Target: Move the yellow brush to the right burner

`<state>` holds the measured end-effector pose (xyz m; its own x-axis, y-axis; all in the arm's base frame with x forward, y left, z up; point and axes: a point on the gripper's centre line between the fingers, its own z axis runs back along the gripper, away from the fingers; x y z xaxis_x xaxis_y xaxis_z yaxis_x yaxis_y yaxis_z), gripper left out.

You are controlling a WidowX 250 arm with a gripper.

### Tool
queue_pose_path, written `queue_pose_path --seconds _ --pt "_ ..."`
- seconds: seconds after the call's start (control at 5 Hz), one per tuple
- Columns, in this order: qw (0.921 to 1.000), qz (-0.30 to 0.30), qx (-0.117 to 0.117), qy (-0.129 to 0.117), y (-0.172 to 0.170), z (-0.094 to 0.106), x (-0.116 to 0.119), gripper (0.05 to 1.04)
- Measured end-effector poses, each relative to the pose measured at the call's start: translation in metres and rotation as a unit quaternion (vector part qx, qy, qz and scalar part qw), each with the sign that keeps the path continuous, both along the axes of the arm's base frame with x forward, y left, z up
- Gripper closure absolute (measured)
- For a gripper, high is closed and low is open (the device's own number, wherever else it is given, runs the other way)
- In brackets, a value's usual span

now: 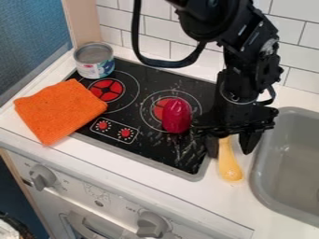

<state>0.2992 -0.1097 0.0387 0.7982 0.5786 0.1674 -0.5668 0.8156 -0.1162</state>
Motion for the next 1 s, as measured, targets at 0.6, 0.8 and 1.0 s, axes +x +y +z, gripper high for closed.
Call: queue_pose_path --seconds 0.6,0.8,1.0 --pt "1.0 0.001 -0.009 0.003 -0.003 0.007 -0.016 0.758" --pt "0.9987 0.014 -0.048 -0.002 -0.005 0.026 -0.02 0.757" --pt "0.9926 0.064 -0.096 0.037 0.009 0.033 -0.028 0.758"
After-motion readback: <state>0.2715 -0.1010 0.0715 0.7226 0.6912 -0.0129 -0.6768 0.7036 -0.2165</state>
